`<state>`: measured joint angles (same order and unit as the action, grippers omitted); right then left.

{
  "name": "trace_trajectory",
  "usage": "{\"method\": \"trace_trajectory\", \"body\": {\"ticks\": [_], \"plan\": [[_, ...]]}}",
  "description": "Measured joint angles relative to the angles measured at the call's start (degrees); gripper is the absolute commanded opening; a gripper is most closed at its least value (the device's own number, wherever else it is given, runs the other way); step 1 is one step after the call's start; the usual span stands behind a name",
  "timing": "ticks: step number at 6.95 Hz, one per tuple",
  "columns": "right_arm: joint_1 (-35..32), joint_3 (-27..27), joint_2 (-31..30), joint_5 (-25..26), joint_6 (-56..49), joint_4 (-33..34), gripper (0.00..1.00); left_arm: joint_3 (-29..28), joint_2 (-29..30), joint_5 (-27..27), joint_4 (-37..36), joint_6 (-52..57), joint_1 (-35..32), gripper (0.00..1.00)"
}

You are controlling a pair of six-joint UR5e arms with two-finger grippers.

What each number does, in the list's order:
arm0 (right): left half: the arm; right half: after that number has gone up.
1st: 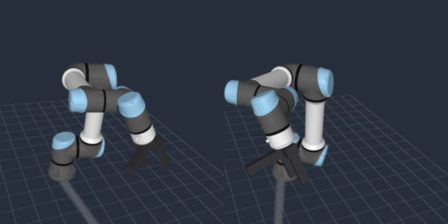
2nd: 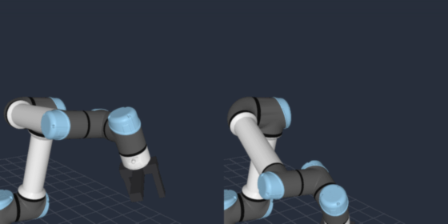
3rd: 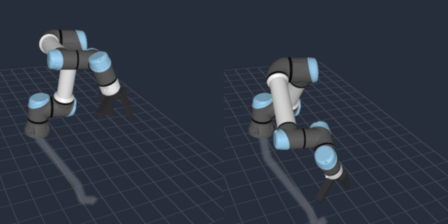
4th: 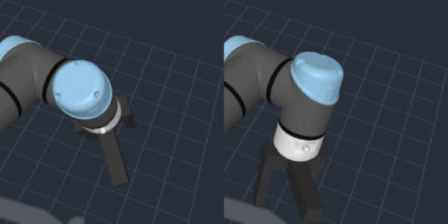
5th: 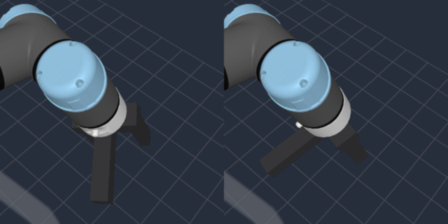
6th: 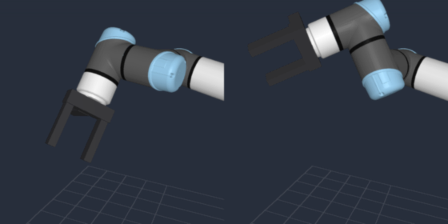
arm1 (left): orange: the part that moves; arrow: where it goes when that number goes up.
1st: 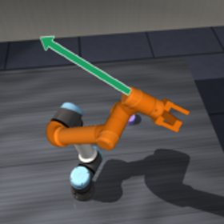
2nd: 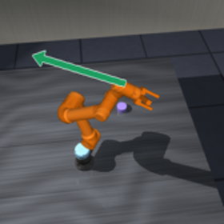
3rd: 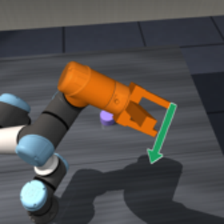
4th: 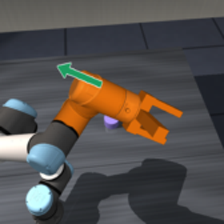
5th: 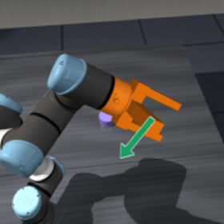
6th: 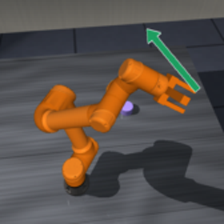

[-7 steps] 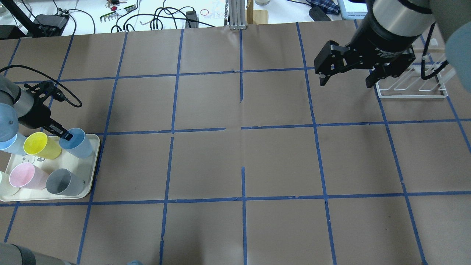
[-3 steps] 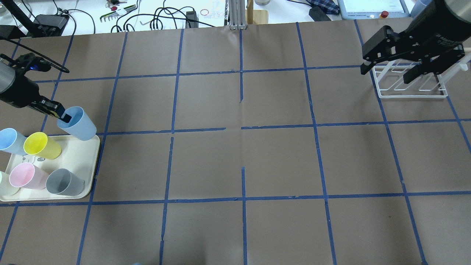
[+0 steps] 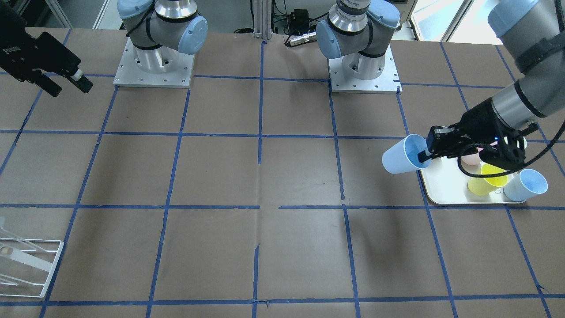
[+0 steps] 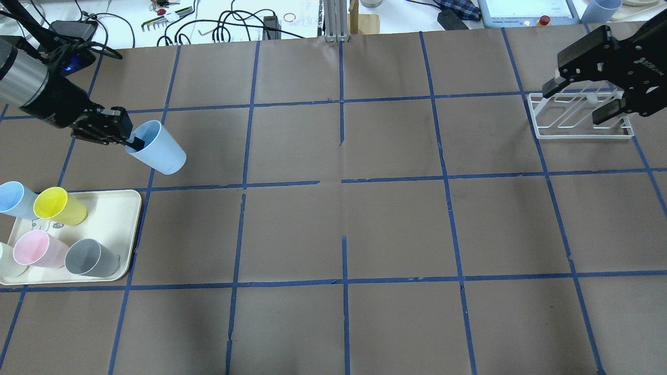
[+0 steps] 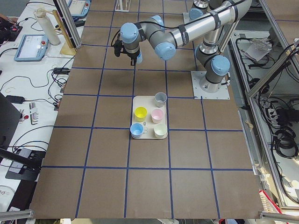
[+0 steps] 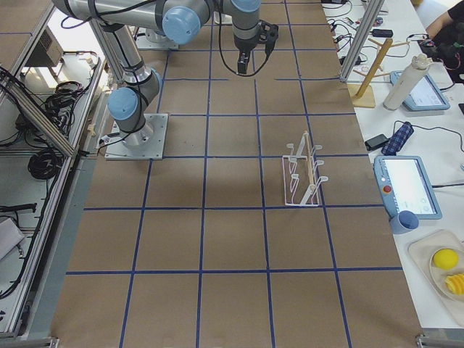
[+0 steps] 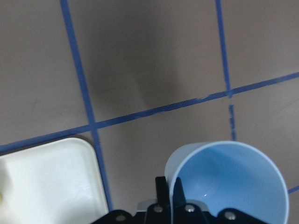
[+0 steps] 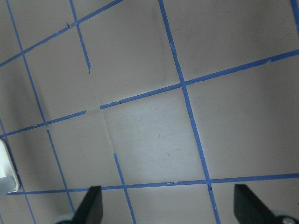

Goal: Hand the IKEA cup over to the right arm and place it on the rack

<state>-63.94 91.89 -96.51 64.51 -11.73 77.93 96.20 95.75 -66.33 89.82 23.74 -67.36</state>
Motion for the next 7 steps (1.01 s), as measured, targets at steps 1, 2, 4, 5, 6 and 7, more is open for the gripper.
{"method": "trace_trajectory", "body": {"ticks": [1, 2, 4, 5, 6, 7], "plan": [[1.93, 0.27, 0.07, -3.27, -1.29, -2.47, 1.00, -0.06, -1.06, 5.92, 2.38, -7.26, -3.08, 0.00], [3.10, 1.04, 0.13, -6.98, -2.29, -4.62, 1.00, 0.09, -1.87, 12.51, 3.74, -14.44, -6.55, 0.00], [3.82, 2.38, 0.16, -14.21, -2.87, -10.48, 1.00, 0.91, -2.89, 24.77, 4.85, -24.60, -11.29, 0.00], [3.87, 2.59, 0.16, -17.55, -2.75, -14.02, 1.00, 1.86, -3.15, 30.40, 5.64, -27.26, -12.07, 0.00], [3.90, 2.64, 0.26, -21.10, -2.63, -17.08, 1.00, 3.76, -3.34, 36.82, 6.23, -29.10, -12.42, 0.00], [3.91, 2.67, 0.37, -23.98, -2.56, -18.88, 1.00, 6.01, -3.57, 42.99, 6.40, -30.23, -13.04, 0.00]]}}
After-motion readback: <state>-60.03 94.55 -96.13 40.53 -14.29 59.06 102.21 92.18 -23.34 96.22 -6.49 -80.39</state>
